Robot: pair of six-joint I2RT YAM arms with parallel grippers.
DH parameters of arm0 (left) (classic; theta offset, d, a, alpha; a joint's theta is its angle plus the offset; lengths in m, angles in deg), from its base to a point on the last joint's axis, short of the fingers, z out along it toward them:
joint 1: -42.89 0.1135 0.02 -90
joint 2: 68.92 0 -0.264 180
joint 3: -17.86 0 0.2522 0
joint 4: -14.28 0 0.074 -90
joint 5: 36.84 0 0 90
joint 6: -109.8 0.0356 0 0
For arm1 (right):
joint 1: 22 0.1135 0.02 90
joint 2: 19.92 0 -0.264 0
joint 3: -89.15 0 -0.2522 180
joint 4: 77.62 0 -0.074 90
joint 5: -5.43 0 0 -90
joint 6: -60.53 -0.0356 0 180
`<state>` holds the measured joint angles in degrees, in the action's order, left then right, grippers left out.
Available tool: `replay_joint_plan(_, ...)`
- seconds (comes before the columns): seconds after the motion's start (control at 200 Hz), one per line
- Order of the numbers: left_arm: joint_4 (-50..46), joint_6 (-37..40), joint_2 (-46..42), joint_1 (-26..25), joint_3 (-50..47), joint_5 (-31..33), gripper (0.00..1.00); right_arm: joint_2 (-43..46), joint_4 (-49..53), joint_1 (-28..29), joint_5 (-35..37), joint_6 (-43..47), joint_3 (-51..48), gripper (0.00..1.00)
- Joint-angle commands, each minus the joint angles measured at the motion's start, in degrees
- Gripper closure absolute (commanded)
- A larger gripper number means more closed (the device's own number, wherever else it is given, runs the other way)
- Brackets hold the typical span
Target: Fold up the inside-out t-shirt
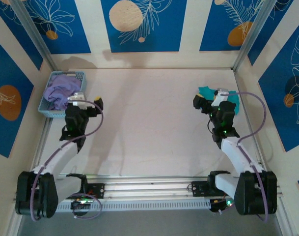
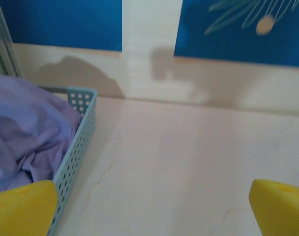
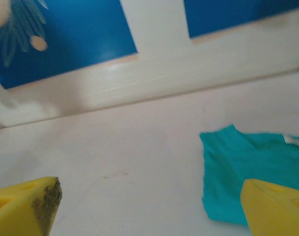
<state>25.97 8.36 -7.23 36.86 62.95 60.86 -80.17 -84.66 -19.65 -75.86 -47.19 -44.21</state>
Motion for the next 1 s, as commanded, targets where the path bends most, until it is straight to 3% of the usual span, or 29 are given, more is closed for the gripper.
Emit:
replay_joint_plan(0.0, -20.1, -10.9, 1.2, 2.4, 8.7, 7.3, 0.00, -1.0, 13.8, 7.7, -2.2, 0.8, 6.6, 0.08)
replay_joint_plan(0.05, -25.5, -12.8, 3.9, 6.0, 13.6, 8.3, 0.00, -2.5, 17.5, 12.2, 1.2, 4.4, 10.1, 0.07)
replay_joint_plan(0.105, -28.3, -15.0, 7.8, 11.1, 18.3, 5.3, 0.00, -3.9, 18.7, 15.1, 2.2, 6.2, 12.3, 0.06)
replay_joint_plan(0.255, -35.7, -17.4, 23.3, 20.5, 32.7, 2.8, 0.02, -6.5, 15.9, 16.5, -1.4, 3.5, 12.7, 0.06)
replay_joint_plan(0.555, -48.8, -13.8, 56.0, 23.6, 63.2, -2.0, 0.01, -10.4, 15.7, 16.2, -2.9, 2.2, 12.4, 0.05)
replay_joint_plan(0.615, -50.7, -12.9, 60.6, 23.7, 68.7, -4.8, 0.10, -10.4, 16.2, 16.0, -2.7, 2.3, 12.4, 0.05)
replay_joint_plan(0.69, -51.3, -12.4, 63.9, 23.7, 74.0, -8.3, 0.28, -10.4, 17.1, 15.8, -2.6, 2.2, 12.3, 0.04)
replay_joint_plan(0.845, -50.4, -13.6, 59.1, 23.5, 77.3, -11.0, 0.86, -8.5, 20.4, 15.6, -2.2, 1.2, 12.3, 0.04)
replay_joint_plan(0.885, -49.0, -14.2, 55.0, 23.3, 75.8, -10.8, 0.93, -7.5, 21.0, 15.6, -2.0, 0.9, 12.0, 0.04)
replay_joint_plan(0.99, -45.3, -14.9, 41.3, 22.7, 71.2, -8.9, 1.00, -4.2, 23.2, 15.5, -1.0, 0.5, 12.0, 0.03)
